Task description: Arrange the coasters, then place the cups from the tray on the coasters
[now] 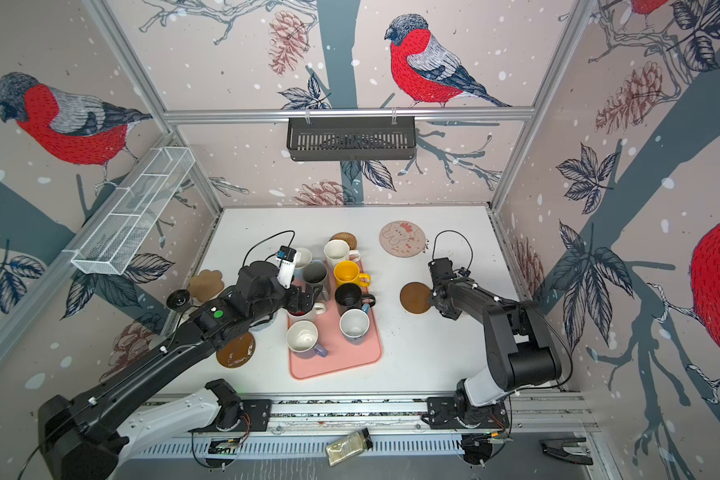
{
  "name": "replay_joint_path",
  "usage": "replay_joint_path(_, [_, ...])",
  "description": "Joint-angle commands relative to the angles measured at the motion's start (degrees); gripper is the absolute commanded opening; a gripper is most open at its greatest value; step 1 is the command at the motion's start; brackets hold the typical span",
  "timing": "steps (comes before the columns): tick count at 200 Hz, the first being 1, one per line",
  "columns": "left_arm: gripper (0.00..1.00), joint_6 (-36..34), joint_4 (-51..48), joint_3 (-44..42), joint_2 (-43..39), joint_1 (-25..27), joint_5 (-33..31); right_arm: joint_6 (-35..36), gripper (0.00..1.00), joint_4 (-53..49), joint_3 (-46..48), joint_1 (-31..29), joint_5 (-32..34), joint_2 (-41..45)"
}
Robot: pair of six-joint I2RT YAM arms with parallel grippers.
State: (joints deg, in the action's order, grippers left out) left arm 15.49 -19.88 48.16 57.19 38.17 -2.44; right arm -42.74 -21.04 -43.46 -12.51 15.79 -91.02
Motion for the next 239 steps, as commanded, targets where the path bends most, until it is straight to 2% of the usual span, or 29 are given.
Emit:
replay_joint_path(1, [0.96,-0.04,1.25,-0.24,-0.32,0.04,0.92,3.37,0.58,-3.31,-0.75,1.6,-1.84,-4.02])
replay_joint_path(35, [0.96,-0.08,1.38,-0.21,-0.67,0.04,1.2,6.26,0.58,-3.12,-4.99,4.7,-1.85,-7.87])
replay_joint_path(139, [0.96,-0.04,1.17,-0.35,-0.37,0.06,0.47,15.82,0.58,-3.56,-24.61,7.99,0.89,-24.7])
replay_joint_path(187, [0.96,-0.28,0.85,-0.5,0.02,0.04,-0.77,15.98,0.57,-7.11,-35.93,10.59,1.26,-33.39])
replay_joint_path(210, [0.96,-0.37,0.76,-0.38,0.46,0.06,-1.23,15.87,0.61,-8.66,-39.68,11.27,1.89,-33.75])
replay_joint_path(239, [0.96,-0.38,0.43,-0.18,1.17,0.06,-2.08,15.73,0.7,-8.8,-39.89,10.48,0.39,-28.2])
